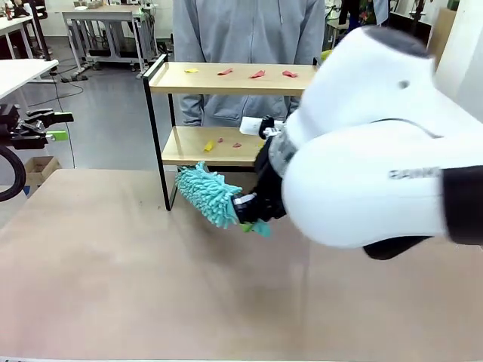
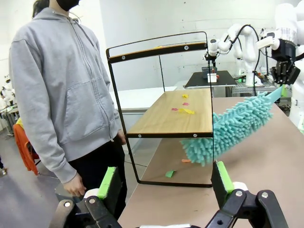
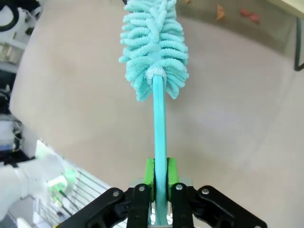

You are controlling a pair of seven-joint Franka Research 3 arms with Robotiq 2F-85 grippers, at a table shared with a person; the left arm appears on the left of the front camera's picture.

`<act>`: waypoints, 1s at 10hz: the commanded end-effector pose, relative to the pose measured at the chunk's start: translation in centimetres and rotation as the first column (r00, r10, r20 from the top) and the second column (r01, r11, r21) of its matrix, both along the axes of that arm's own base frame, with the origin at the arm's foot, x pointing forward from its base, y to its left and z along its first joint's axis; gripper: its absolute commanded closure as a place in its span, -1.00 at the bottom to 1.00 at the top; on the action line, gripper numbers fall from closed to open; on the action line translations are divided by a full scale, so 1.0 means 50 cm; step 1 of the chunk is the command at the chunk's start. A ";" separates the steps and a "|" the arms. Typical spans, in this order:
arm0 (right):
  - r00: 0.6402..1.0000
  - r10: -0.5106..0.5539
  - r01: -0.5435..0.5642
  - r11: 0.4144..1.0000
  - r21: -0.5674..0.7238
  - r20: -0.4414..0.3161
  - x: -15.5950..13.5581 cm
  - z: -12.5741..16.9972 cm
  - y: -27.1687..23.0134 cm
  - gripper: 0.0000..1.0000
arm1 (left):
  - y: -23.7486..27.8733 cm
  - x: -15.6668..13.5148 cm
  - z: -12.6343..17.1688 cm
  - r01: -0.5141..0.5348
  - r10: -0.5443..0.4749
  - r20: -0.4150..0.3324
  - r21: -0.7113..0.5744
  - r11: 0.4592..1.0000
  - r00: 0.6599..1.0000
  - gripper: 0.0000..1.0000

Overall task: Clean the shelf.
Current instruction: Clean the specific section of the Shelf indicated by the human with the Duster.

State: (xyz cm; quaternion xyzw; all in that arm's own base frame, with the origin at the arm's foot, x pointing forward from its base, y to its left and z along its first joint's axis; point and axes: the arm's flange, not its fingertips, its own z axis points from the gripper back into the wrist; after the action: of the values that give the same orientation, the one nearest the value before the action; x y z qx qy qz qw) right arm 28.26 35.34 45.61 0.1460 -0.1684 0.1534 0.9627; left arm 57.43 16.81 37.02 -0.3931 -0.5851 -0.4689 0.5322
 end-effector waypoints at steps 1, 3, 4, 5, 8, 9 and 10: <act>0.991 -0.125 0.125 0.992 0.006 0.040 0.050 -0.012 0.081 0.73 | -0.002 -0.003 0.005 0.004 -0.004 0.005 0.004 1.000 1.000 -1.00; 0.980 -0.187 0.187 0.982 0.008 0.060 0.085 -0.039 0.136 0.73 | -0.002 -0.003 0.005 0.004 -0.004 0.005 0.004 1.000 1.000 -1.00; 0.977 -0.201 0.201 0.979 0.005 0.075 0.100 -0.058 0.156 0.73 | -0.002 -0.003 0.005 0.004 -0.004 0.005 0.004 1.000 1.000 -1.00; 0.979 -0.196 0.195 0.980 0.030 0.051 0.101 -0.063 0.163 0.73 | -0.002 -0.003 0.005 0.004 -0.004 0.005 0.004 1.000 1.000 -1.00; 0.988 -0.151 0.151 0.988 0.019 0.031 0.076 -0.041 0.089 0.73 | -0.002 -0.003 0.005 0.004 -0.004 0.005 0.004 1.000 1.000 -1.00; 0.988 -0.151 0.151 0.988 0.019 0.031 0.076 -0.041 0.089 0.73 | -0.002 -0.003 0.005 0.004 -0.004 0.005 0.004 1.000 1.000 -1.00; 0.986 -0.163 0.162 0.987 0.017 0.024 0.083 -0.053 0.102 0.73 | -0.002 -0.003 0.005 0.004 -0.004 0.005 0.004 1.000 1.000 -1.00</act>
State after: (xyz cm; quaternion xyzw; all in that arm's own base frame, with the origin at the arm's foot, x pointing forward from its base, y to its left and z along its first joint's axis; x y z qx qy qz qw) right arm 32.24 40.42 42.96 0.1376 -0.1928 0.0758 0.9686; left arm 57.43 16.82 37.02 -0.3931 -0.5851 -0.4689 0.5322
